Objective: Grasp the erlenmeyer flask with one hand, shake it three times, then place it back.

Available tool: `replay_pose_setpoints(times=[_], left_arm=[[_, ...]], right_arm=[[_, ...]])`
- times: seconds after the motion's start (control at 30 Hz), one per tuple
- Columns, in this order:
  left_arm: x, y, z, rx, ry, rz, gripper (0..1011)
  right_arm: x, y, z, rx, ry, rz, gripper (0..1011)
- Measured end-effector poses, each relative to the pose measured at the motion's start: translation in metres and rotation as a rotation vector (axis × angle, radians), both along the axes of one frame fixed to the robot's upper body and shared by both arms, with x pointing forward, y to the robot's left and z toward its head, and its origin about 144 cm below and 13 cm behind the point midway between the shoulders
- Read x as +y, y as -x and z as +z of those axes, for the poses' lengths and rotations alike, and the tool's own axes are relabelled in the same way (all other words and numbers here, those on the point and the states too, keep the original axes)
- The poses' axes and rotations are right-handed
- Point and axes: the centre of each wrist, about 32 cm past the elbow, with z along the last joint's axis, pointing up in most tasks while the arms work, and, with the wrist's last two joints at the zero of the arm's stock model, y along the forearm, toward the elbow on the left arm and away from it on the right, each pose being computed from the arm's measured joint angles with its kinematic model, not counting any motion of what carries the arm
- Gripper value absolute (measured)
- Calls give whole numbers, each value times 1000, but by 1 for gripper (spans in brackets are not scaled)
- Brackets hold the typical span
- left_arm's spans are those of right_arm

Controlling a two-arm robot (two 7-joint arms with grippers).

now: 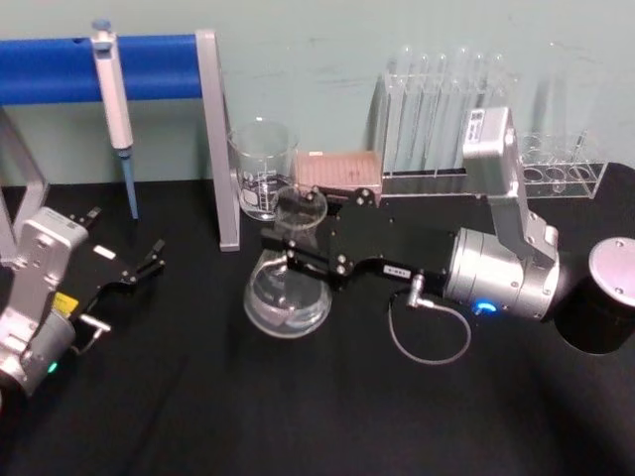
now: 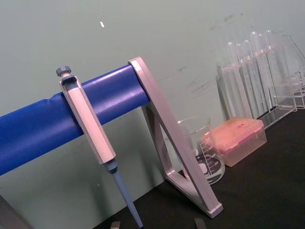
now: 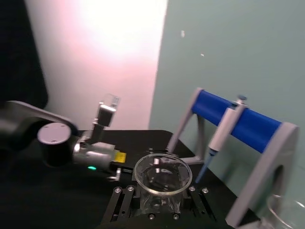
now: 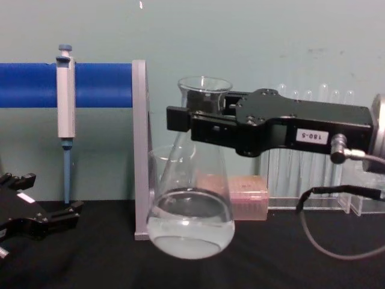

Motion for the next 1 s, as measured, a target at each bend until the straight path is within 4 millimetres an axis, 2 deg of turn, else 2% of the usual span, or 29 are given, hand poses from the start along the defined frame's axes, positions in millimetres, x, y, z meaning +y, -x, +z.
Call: replay_pose_setpoints(times=[0.43, 1.0], left_arm=[[0, 0, 0, 0, 0, 0, 1001], [0, 0, 0, 0, 0, 0, 1001]], right_arm=[[-1, 2, -1, -8, 13, 135, 453], [0, 6, -1, -7, 26, 182, 456]])
